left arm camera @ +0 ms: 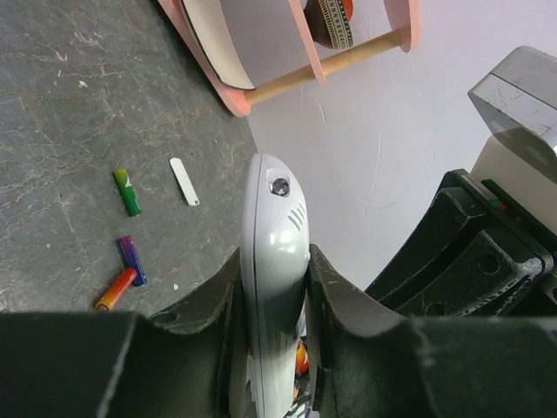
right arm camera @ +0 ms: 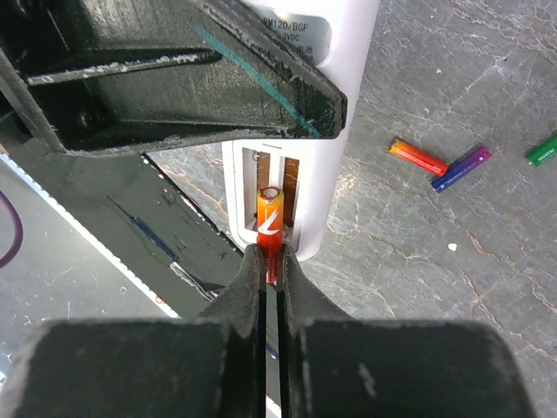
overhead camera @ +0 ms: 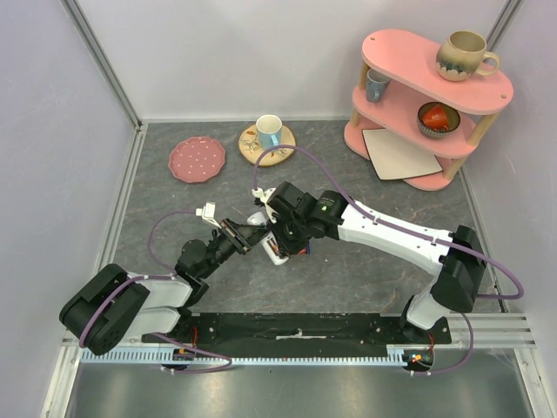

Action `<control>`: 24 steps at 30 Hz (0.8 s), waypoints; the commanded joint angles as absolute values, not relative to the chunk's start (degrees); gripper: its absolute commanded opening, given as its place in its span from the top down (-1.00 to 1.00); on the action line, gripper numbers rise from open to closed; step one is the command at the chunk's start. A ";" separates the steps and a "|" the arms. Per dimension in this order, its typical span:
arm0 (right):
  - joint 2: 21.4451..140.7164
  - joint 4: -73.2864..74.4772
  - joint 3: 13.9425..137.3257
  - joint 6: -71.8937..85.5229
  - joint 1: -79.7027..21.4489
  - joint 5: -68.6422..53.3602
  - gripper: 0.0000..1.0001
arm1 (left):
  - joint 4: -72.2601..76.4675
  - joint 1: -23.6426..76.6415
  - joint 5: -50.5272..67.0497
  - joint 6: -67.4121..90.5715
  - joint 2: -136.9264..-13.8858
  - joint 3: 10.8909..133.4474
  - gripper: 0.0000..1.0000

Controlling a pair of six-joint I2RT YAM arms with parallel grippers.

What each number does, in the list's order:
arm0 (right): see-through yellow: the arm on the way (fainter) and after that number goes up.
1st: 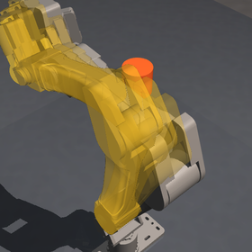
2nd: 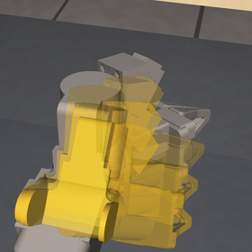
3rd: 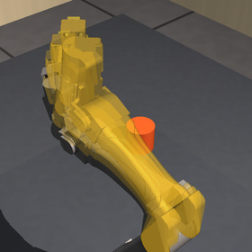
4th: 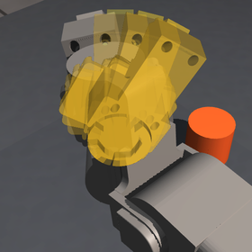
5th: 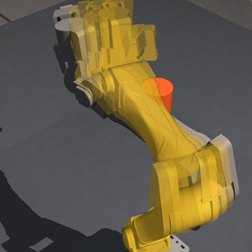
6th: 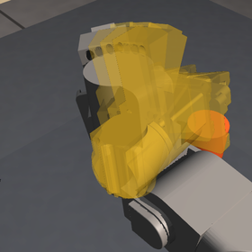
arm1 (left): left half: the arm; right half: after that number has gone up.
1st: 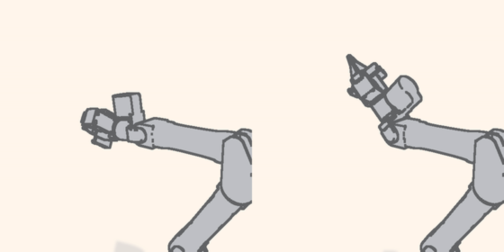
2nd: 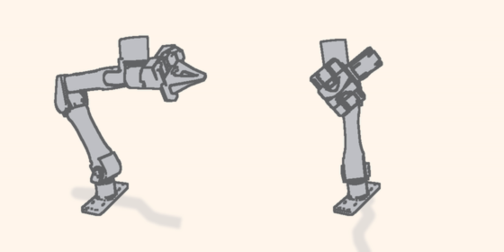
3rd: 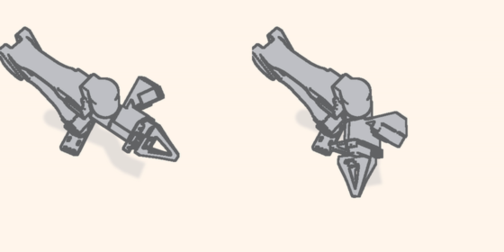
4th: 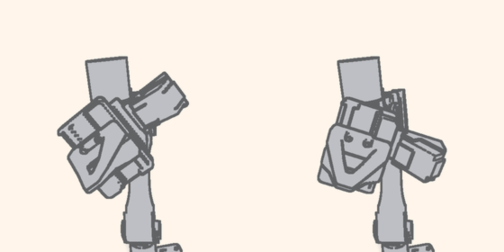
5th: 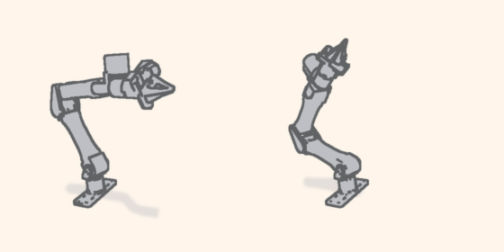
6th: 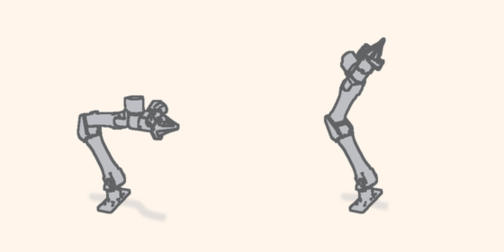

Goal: Load the batteries into the remote control
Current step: Load the battery into the remote control.

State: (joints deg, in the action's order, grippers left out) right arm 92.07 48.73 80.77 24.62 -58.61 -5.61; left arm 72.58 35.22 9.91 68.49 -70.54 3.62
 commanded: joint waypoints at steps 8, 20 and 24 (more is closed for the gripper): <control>92.29 45.53 81.30 24.52 -58.36 -7.47 1.00 | 87.54 36.56 9.05 66.97 -69.43 4.83 0.96; 93.34 43.24 81.47 25.58 -58.10 -6.94 1.00 | 86.13 37.09 8.88 66.97 -68.55 5.45 0.96; 93.69 42.10 81.39 26.19 -57.83 -7.12 1.00 | 86.13 37.18 8.79 67.41 -68.64 5.54 0.96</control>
State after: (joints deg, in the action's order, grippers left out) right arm 92.68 45.87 80.77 25.36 -58.22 -6.66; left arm 72.25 36.51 9.02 67.83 -70.00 3.62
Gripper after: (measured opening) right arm 0.020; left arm 0.331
